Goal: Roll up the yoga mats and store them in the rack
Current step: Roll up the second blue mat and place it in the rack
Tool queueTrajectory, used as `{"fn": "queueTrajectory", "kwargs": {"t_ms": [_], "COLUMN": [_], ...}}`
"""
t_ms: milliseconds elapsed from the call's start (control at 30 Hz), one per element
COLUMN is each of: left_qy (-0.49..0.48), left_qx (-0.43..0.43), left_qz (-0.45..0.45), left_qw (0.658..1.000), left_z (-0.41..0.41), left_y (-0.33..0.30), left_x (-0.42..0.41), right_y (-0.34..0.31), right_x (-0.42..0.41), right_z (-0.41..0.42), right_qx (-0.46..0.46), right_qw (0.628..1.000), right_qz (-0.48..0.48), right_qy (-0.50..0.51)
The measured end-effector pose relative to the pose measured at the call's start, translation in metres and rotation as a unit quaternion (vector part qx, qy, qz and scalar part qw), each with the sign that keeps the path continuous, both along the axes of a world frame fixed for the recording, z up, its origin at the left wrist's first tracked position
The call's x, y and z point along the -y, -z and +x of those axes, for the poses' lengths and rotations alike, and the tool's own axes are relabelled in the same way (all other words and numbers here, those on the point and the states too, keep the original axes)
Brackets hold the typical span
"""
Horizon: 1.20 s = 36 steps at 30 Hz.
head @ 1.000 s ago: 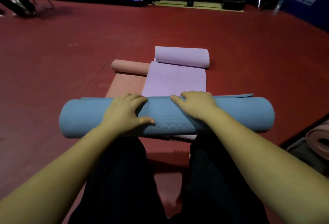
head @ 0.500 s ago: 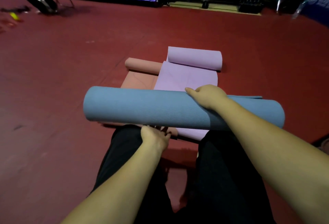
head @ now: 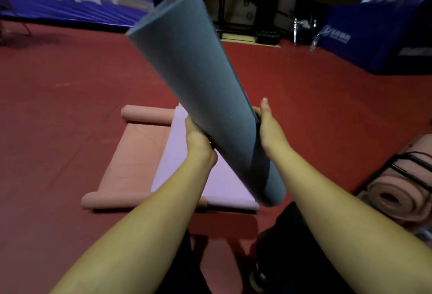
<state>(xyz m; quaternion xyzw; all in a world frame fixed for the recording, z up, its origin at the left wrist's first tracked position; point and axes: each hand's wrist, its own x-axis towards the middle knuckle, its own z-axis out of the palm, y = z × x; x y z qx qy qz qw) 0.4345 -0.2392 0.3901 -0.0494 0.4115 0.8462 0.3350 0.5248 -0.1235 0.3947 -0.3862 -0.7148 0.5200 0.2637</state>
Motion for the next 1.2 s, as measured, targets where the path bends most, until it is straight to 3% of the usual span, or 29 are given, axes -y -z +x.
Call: {"fn": "queueTrajectory", "kwargs": {"t_ms": [167, 400, 600, 700, 767, 867, 1067, 1200], "left_qy": [0.120, 0.181, 0.215, 0.190, 0.191, 0.176, 0.190, 0.172], "left_qx": [-0.022, -0.097, -0.176, -0.185, -0.270, -0.345, -0.294, -0.289], "left_qz": [-0.059, -0.159, -0.218, -0.122, -0.087, -0.140, -0.163, -0.120], "left_qw": [0.991, 0.966, 0.936, 0.956, 0.940, 0.911, 0.922, 0.934], "left_z": [0.042, 0.076, 0.077, 0.077, 0.081, 0.090, 0.105, 0.104], "left_y": [0.041, 0.103, 0.122, 0.110, 0.100, 0.095, 0.092, 0.079], "left_x": [-0.023, -0.025, -0.027, -0.028, -0.031, -0.036, -0.035, -0.037], "right_y": [0.067, 0.119, 0.138, 0.124, 0.113, 0.107, 0.112, 0.089], "right_x": [-0.005, 0.017, 0.004, -0.009, -0.018, -0.024, -0.017, -0.023], "right_z": [0.035, 0.087, 0.110, 0.118, 0.118, 0.114, 0.117, 0.124], "right_qx": [-0.062, -0.135, -0.134, -0.192, -0.206, -0.160, -0.109, -0.129], "right_qw": [0.968, 0.934, 0.938, 0.946, 0.959, 0.970, 0.974, 0.973], "right_qz": [-0.186, -0.249, -0.259, -0.239, -0.190, -0.182, -0.176, -0.153], "right_qy": [0.159, 0.217, 0.188, 0.109, 0.054, 0.029, 0.089, 0.112]}}
